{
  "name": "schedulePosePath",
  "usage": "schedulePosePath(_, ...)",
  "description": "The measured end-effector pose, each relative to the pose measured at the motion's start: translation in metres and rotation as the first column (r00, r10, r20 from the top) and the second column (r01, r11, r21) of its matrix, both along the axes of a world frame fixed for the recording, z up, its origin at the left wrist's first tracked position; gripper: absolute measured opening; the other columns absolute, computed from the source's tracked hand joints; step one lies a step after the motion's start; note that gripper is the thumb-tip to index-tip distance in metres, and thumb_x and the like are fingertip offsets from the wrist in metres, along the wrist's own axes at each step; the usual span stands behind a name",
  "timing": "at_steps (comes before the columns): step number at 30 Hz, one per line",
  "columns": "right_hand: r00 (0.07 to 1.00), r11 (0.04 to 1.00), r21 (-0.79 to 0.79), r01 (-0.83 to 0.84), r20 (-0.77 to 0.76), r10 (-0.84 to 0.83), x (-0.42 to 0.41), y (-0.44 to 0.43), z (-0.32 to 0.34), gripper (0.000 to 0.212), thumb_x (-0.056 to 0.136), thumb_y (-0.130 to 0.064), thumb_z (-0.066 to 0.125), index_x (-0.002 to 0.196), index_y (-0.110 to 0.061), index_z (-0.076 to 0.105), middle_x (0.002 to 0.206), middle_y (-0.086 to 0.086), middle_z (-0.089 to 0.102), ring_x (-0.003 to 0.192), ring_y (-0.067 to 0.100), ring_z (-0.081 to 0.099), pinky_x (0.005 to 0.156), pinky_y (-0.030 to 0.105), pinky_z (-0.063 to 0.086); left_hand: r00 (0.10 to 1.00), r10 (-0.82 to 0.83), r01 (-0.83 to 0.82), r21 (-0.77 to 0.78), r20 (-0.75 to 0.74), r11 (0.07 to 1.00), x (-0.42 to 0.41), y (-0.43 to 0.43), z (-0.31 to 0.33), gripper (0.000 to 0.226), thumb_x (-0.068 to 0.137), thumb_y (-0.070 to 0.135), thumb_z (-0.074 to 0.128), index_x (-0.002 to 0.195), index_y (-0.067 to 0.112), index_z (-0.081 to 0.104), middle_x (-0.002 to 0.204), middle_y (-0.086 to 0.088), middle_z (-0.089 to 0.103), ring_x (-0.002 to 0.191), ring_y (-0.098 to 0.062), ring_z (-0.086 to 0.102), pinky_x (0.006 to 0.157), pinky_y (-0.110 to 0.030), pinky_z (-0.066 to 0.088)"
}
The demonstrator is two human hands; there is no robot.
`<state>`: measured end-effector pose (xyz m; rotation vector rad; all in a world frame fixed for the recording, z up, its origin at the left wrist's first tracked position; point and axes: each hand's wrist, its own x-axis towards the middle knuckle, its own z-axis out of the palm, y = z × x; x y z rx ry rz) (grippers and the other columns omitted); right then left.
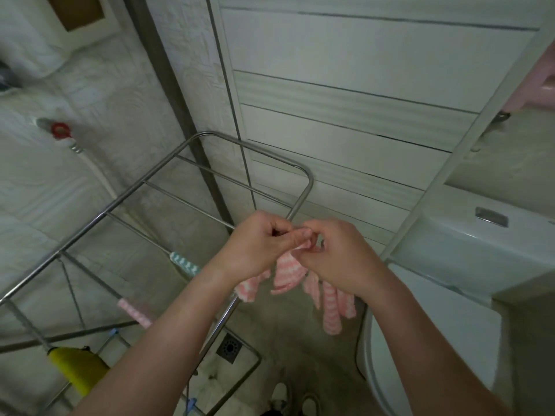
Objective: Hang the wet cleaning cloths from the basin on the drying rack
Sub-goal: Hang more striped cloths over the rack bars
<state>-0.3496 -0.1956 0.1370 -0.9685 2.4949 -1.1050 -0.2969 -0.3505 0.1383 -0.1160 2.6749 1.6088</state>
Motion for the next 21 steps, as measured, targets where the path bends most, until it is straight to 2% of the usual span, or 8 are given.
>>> schedulePosePath(3, 0.995, 0.993, 0.097, -0.063, -0.066, 0.070, -0.011, -0.008, -0.001, 0.014, 0.083, -0.025, 0.067, 0.071, -0.019, 0.067, 0.066, 0.000, 0.061, 0.057, 0.015, 0.055, 0.057, 0.036, 0.048, 0.998, -0.030, 0.037, -0.124, 0.059, 0.992, 0.000, -0.018, 0.009, 0.016, 0.072, 0.037, 0.076, 0.078, 0.022, 0.075, 0.067, -0.001, 0.070, 0.060, -0.015, 0.061, 0.061, -0.034, 0.050)
schedulePosePath(7, 0.995, 0.990, 0.100, -0.103, -0.005, 0.104, -0.023, -0.014, -0.003, 0.028, 0.088, -0.029, 0.066, 0.069, -0.008, 0.066, 0.070, 0.013, 0.063, 0.066, 0.029, 0.059, 0.064, 0.042, 0.049, 0.995, -0.041, 0.069, -0.310, 0.096, 0.948, -0.002, -0.043, 0.023, 0.012, 0.073, 0.020, 0.080, 0.083, 0.017, 0.074, 0.078, 0.000, 0.072, 0.074, -0.015, 0.067, 0.069, -0.031, 0.052)
schedulePosePath(10, 0.994, 0.994, 0.059, -0.095, 0.064, 0.092, -0.032, -0.019, 0.002, 0.019, 0.091, -0.028, 0.062, 0.082, -0.016, 0.075, 0.074, 0.005, 0.067, 0.069, 0.024, 0.063, 0.066, 0.038, 0.050, 0.994, -0.001, 0.051, -0.458, 0.109, 0.887, -0.005, -0.065, 0.031, 0.017, 0.072, 0.022, 0.081, 0.085, 0.014, 0.071, 0.079, 0.001, 0.069, 0.074, -0.015, 0.063, 0.068, -0.030, 0.048)
schedulePosePath(12, 0.995, 0.996, 0.044, -0.077, 0.068, 0.074, -0.035, -0.025, 0.005, 0.016, 0.092, -0.028, 0.060, 0.091, -0.023, 0.075, 0.077, 0.001, 0.070, 0.073, 0.025, 0.066, 0.069, 0.041, 0.054, 0.995, 0.009, 0.043, -0.484, 0.104, 0.874, -0.007, -0.084, 0.033, 0.016, 0.073, 0.022, 0.080, 0.085, 0.015, 0.071, 0.079, 0.003, 0.069, 0.073, -0.013, 0.062, 0.067, -0.030, 0.047)
schedulePosePath(15, 0.998, 0.996, 0.072, -0.052, 0.033, 0.050, -0.041, -0.036, 0.009, 0.019, 0.093, -0.032, 0.058, 0.088, -0.024, 0.074, 0.072, -0.001, 0.069, 0.063, 0.022, 0.064, 0.065, 0.040, 0.055, 0.996, 0.066, -0.031, -0.435, 0.067, 0.900, -0.006, -0.116, 0.029, 0.011, 0.076, 0.017, 0.077, 0.083, 0.023, 0.071, 0.081, 0.010, 0.069, 0.076, -0.010, 0.063, 0.073, -0.031, 0.049)
schedulePosePath(17, 0.999, 0.996, 0.080, -0.030, 0.016, 0.029, -0.045, -0.043, 0.008, 0.030, 0.094, -0.035, 0.058, 0.069, -0.021, 0.067, 0.055, -0.004, 0.057, 0.048, 0.013, 0.047, 0.053, 0.033, 0.045, 0.995, 0.098, -0.086, -0.369, 0.016, 0.926, -0.004, -0.138, 0.024, 0.026, 0.082, 0.010, 0.071, 0.080, 0.036, 0.068, 0.080, 0.015, 0.069, 0.076, -0.005, 0.062, 0.073, -0.030, 0.049)
schedulePosePath(19, 0.999, 0.996, 0.086, -0.031, 0.030, 0.029, -0.047, -0.053, 0.006, 0.038, 0.093, -0.035, 0.059, 0.057, -0.023, 0.057, 0.045, -0.006, 0.045, 0.043, 0.009, 0.038, 0.049, 0.027, 0.036, 0.987, 0.158, -0.160, -0.271, -0.031, 0.949, -0.001, -0.156, 0.019, 0.043, 0.085, 0.001, 0.065, 0.075, 0.042, 0.068, 0.078, 0.021, 0.068, 0.075, 0.001, 0.060, 0.073, -0.023, 0.048)
schedulePosePath(21, 0.993, 0.998, 0.044, -0.053, 0.104, 0.048, -0.048, -0.062, 0.004, 0.031, 0.091, -0.032, 0.063, 0.060, -0.027, 0.062, 0.048, -0.009, 0.055, 0.046, 0.013, 0.049, 0.052, 0.028, 0.043, 0.970, 0.231, -0.241, -0.148, -0.078, 0.959, 0.002, -0.170, 0.015, 0.047, 0.083, -0.009, 0.060, 0.075, 0.036, 0.069, 0.077, 0.020, 0.067, 0.076, 0.002, 0.060, 0.073, -0.016, 0.048)
